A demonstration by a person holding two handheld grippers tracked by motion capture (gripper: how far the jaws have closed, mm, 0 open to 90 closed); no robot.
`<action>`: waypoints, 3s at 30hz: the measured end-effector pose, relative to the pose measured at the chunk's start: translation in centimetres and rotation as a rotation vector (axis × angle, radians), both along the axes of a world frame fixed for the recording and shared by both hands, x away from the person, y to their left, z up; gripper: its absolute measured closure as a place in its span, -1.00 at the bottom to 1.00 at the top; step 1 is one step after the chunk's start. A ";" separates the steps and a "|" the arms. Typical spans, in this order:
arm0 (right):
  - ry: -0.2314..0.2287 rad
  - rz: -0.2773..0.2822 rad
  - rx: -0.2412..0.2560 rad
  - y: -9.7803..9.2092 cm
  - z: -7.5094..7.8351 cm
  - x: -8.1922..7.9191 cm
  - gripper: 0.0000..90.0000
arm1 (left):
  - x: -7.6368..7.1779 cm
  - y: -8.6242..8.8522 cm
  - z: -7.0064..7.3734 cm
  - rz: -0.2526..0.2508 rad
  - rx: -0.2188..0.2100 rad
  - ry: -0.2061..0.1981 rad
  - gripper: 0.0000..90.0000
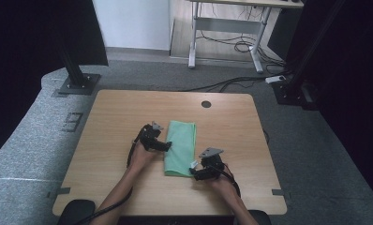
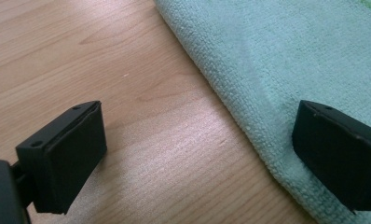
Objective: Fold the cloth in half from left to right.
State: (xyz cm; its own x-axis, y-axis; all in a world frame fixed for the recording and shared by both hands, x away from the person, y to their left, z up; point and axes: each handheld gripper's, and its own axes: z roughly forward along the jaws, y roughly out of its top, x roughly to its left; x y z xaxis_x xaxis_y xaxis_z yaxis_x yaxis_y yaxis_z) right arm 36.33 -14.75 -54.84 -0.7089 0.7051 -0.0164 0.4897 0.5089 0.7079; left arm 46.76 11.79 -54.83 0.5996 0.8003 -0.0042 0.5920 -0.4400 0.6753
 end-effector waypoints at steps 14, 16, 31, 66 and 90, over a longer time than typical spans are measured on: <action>0.002 0.005 -0.005 0.0 0.2 0.0 -0.61 | -1.7 -0.4 1.2 -0.041 0.015 -0.033 -0.85; 0.000 0.006 -0.008 0.0 0.2 0.0 -0.61 | -2.6 -0.3 1.7 -0.054 -0.009 -0.039 -0.85; 0.011 -0.009 0.013 -0.2 -0.1 0.2 -0.68 | -9.1 1.3 0.5 -0.135 -0.009 0.017 -0.85; 0.012 -0.052 0.019 -4.2 2.3 -0.3 -0.87 | -12.1 5.7 2.9 -0.116 -0.019 -0.023 -0.98; 0.036 -0.113 0.015 -7.0 -0.5 -0.8 -0.99 | -11.3 8.4 0.0 -0.062 0.013 0.018 -1.00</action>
